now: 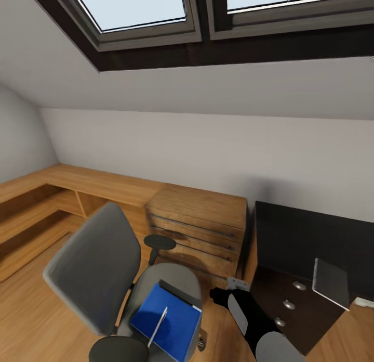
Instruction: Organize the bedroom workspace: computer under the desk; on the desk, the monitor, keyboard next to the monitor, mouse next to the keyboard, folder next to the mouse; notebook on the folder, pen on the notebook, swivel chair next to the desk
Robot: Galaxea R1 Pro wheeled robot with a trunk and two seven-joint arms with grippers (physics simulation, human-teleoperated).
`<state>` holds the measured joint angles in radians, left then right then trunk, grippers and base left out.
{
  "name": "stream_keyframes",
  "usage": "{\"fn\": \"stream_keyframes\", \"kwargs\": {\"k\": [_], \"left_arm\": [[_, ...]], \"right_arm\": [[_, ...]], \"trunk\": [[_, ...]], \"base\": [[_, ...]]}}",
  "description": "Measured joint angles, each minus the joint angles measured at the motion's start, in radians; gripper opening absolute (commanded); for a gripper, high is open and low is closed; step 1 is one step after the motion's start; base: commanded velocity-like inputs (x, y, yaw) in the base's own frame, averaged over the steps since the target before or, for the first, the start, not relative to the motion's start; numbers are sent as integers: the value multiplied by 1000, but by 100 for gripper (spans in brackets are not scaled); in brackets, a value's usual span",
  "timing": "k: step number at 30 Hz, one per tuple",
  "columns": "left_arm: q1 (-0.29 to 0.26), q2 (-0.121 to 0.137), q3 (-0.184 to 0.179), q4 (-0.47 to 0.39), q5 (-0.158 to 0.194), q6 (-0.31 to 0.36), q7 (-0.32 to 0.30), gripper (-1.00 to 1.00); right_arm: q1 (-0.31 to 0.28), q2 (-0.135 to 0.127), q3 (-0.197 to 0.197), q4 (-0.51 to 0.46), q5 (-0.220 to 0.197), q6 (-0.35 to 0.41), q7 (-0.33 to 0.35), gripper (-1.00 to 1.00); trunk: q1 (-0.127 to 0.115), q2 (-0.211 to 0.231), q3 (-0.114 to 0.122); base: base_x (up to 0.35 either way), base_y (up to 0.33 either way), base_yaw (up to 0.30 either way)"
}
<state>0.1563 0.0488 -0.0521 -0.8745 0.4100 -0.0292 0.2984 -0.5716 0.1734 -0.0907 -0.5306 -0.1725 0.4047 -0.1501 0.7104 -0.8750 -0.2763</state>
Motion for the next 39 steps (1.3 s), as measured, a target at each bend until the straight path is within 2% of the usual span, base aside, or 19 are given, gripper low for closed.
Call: {"fn": "stream_keyframes", "kwargs": {"k": [6, 13, 29, 34, 35, 36, 37, 39], "left_arm": [[0, -1, 0, 0, 0, 0, 0, 100], [0, -1, 0, 0, 0, 0, 1, 100], [0, 0, -1, 0, 0, 0, 1, 100], [0, 0, 0, 0, 0, 1, 2, 100], [0, 0, 0, 0, 0, 1, 2, 100], [0, 0, 0, 0, 0, 0, 2, 100], [0, 0, 0, 0, 0, 0, 2, 100], [0, 0, 0, 0, 0, 0, 2, 100]], "right_arm": [[0, 0, 1, 0, 0, 0, 0, 100], [0, 0, 1, 0, 0, 1, -1, 100], [0, 0, 6, 2, 2, 1, 2, 100], [0, 1, 80, 25, 3, 0, 3, 100], [0, 1, 119, 31, 3, 0, 5, 100], [0, 1, 141, 33, 3, 0, 6, 100], [0, 1, 216, 39, 1, 0, 8, 100], [1, 1, 285, 41, 1, 1, 10, 100]], "trunk": [[0, 0, 0], [0, 0, -1], [0, 0, -1], [0, 0, -1], [0, 0, -1], [0, 0, -1], [0, 0, -1], [0, 0, -1]], "base": [[0, 312, -251], [-30, 290, -64], [-5, 24, -2], [0, 0, 0], [0, 0, 0], [0, 0, 0], [0, 0, 0], [0, 0, 0]]}}
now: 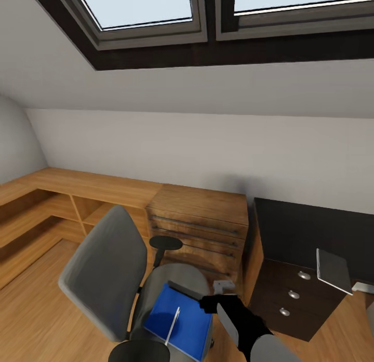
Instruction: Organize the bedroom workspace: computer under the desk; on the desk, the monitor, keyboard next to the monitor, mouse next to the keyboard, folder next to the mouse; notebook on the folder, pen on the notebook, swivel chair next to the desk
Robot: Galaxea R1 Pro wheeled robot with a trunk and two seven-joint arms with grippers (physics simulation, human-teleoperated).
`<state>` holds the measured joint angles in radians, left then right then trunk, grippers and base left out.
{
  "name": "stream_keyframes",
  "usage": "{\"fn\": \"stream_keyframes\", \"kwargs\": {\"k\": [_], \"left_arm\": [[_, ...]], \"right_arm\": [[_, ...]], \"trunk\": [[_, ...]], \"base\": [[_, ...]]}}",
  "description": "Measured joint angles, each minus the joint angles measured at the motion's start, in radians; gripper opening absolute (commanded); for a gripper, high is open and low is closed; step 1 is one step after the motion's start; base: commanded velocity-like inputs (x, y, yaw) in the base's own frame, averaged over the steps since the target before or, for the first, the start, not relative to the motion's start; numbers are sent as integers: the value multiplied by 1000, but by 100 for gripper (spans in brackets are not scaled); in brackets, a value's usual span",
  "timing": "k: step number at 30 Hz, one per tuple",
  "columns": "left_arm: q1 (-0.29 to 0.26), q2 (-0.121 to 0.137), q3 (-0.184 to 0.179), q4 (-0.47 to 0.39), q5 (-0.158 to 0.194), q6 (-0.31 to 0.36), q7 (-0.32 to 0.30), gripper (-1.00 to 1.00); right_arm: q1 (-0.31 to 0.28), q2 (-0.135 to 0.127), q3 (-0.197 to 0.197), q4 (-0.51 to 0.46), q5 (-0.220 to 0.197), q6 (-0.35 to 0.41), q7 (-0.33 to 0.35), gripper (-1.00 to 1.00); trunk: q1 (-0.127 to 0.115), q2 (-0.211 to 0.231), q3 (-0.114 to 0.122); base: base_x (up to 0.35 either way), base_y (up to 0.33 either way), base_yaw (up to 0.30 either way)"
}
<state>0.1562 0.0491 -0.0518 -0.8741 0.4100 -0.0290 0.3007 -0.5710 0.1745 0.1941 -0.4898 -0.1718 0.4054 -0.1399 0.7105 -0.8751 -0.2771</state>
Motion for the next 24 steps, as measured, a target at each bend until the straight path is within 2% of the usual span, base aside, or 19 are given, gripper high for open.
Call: {"fn": "stream_keyframes", "kwargs": {"k": [2, 5, 8, 14, 24], "left_arm": [[0, 0, 0, 0, 0, 0, 1, 100], [0, 0, 0, 0, 0, 0, 1, 100], [0, -2, 0, -1, 0, -1, 0, 100], [0, -5, -1, -7, 0, -2, 0, 100], [0, -8, -1, -31, 1, -2, 1, 100]], "right_arm": [[1, 0, 43, 1, 0, 0, 6, 100], [1, 0, 62, 1, 0, 0, 22, 100], [1, 0, 82, 1, -2, 0, 89, 100], [1, 0, 88, 1, -7, 0, 127, 100], [1, 0, 89, 0, -7, 0, 131, 100]], "trunk": [[0, 0, 0], [0, 0, 0], [0, 0, 0], [0, 0, 0], [0, 0, 0]], "base": [[0, 0, 0], [0, 0, 0], [0, 0, 0], [0, 0, 72], [0, 0, 246]]}}
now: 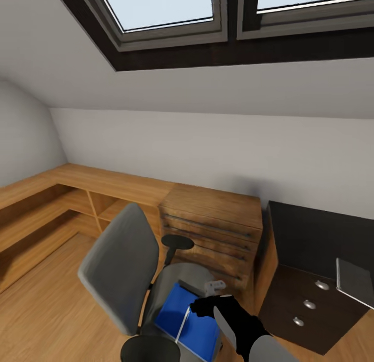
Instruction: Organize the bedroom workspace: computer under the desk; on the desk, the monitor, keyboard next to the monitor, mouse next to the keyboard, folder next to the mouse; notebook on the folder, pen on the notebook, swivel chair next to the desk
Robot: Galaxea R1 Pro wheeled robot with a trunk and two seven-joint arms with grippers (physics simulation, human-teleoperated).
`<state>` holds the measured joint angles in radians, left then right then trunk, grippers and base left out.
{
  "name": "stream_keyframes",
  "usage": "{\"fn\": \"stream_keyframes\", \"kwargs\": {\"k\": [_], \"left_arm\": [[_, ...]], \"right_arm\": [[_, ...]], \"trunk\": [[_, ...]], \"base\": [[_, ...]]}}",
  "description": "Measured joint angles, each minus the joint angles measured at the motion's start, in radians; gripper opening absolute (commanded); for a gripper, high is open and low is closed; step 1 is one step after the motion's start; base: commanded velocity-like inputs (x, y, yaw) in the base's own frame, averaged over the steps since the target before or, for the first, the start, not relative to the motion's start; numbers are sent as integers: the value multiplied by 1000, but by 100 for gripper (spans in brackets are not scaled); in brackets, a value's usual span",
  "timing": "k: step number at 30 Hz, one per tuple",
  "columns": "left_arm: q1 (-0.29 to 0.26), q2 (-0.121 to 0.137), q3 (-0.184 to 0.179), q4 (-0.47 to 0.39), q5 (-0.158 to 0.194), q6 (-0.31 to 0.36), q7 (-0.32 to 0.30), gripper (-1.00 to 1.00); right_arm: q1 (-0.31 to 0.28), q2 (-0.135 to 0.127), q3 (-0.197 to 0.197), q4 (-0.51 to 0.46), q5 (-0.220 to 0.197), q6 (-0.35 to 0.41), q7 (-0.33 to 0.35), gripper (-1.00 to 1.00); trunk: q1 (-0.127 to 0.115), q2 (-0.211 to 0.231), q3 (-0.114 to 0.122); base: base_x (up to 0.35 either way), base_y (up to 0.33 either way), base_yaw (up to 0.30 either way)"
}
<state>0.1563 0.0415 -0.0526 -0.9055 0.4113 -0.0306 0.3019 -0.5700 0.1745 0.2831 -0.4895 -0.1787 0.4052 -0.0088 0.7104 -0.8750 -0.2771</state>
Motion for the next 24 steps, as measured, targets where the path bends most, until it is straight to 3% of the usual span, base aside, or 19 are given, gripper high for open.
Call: {"fn": "stream_keyframes", "kwargs": {"k": [11, 20, 24], "left_arm": [[0, -3, 0, -1, 0, 0, 0, 100], [0, -2, 1, -15, 2, 0, 0, 100], [0, -2, 1, -16, 2, 0, 0, 100]], "right_arm": [[0, 0, 0, 0, 0, 0, -2, 100], [0, 0, 4, 1, 7, 0, 1, 100], [0, 0, 29, 1, 13, -2, -3, 100]], "trunk": [[0, 0, 0], [0, 0, 0], [15, -28, -12]], "base": [[0, 0, 236], [0, 0, 24], [0, 0, 0]]}}
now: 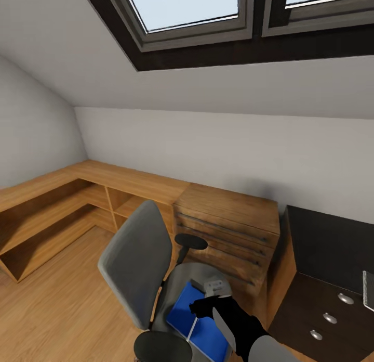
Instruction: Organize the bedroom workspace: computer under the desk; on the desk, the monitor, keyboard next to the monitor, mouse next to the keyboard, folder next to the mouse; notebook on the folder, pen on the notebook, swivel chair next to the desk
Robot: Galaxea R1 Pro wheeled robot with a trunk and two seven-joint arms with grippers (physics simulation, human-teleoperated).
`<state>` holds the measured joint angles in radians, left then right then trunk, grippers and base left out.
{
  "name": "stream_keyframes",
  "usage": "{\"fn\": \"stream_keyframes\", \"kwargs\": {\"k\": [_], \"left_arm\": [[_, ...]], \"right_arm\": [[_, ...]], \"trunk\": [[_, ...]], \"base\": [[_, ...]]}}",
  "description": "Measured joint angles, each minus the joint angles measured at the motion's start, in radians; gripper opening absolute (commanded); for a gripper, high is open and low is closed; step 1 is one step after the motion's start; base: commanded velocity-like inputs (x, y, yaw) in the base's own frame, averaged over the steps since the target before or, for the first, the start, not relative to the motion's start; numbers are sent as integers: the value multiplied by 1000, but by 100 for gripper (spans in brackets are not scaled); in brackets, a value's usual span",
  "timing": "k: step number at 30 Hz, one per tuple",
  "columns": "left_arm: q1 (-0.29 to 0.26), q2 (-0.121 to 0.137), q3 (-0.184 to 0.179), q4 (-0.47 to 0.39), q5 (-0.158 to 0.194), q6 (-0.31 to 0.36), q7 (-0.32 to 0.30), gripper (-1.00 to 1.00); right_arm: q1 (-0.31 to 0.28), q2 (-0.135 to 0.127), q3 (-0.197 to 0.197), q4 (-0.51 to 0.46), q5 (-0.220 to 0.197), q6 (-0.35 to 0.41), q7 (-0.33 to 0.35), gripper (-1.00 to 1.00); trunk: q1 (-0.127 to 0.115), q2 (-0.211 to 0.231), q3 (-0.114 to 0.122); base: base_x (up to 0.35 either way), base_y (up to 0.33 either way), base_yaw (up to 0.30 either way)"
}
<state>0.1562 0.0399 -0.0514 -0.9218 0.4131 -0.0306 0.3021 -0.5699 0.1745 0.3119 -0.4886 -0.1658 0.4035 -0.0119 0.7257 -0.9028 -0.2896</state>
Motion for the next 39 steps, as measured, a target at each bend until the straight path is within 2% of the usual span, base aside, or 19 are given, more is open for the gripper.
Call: {"fn": "stream_keyframes", "kwargs": {"k": [1, 5, 8, 9, 16, 23, 24, 30, 31, 32, 34, 36, 39], "left_arm": [[0, 2, 0, -1, 0, 0, 0, 100], [0, 11, 8, -4, 0, 1, 2, 100], [0, 12, 33, -5, 0, 2, 4, 100], [0, 12, 51, -6, 0, 4, 3, 100], [0, 12, 78, -6, 1, 5, 1, 100], [0, 13, 146, -22, 3, 7, -3, 100], [0, 13, 168, -29, 29, 19, -5, 100], [0, 13, 175, -48, 46, 28, -7, 100], [0, 13, 175, -82, 48, 51, -7, 100], [-1, 14, 193, -189, 57, 200, -8, 100], [0, 13, 244, -302, 86, 368, -10, 100], [0, 12, 290, -404, 117, 508, -11, 100], [0, 11, 310, -476, 136, 589, -11, 100]], "right_arm": [[0, 0, 30, 0, 0, -18, -1, 100], [0, 0, 44, 0, 0, -31, 0, 100], [0, 0, 46, 0, -1, -33, 1, 100], [0, 0, 47, 0, 0, -33, 2, 100], [0, 0, 46, 0, -1, -33, 2, 100], [0, 0, 47, 0, -1, -33, 1, 100], [0, 0, 48, 0, -1, -32, 0, 100], [0, 0, 47, 0, -1, -33, -1, 100], [0, 0, 46, 0, -1, -33, -1, 100], [0, 0, 46, 0, -1, -33, -1, 100], [0, 0, 46, 0, -1, -33, -1, 100], [0, 0, 45, 0, -1, -33, -1, 100], [0, 0, 45, 0, -1, -33, -1, 100]], "trunk": [[4, -7, -3], [19, -35, -16], [31, -56, -25], [34, -63, -28], [61, -112, -50], [88, -161, -72], [92, -168, -75], [115, -210, -94], [119, -217, -97], [123, -224, -100], [130, -238, -107], [138, -252, -113], [150, -273, -122]], "base": [[0, 0, 0], [0, 0, 0], [0, 0, 0], [0, 0, 0], [0, 0, 0], [0, 0, 0], [0, 0, 0], [0, 0, 0], [0, 0, 0], [0, 0, 0], [0, 0, 0], [0, 0, 0], [0, 0, 0]]}}
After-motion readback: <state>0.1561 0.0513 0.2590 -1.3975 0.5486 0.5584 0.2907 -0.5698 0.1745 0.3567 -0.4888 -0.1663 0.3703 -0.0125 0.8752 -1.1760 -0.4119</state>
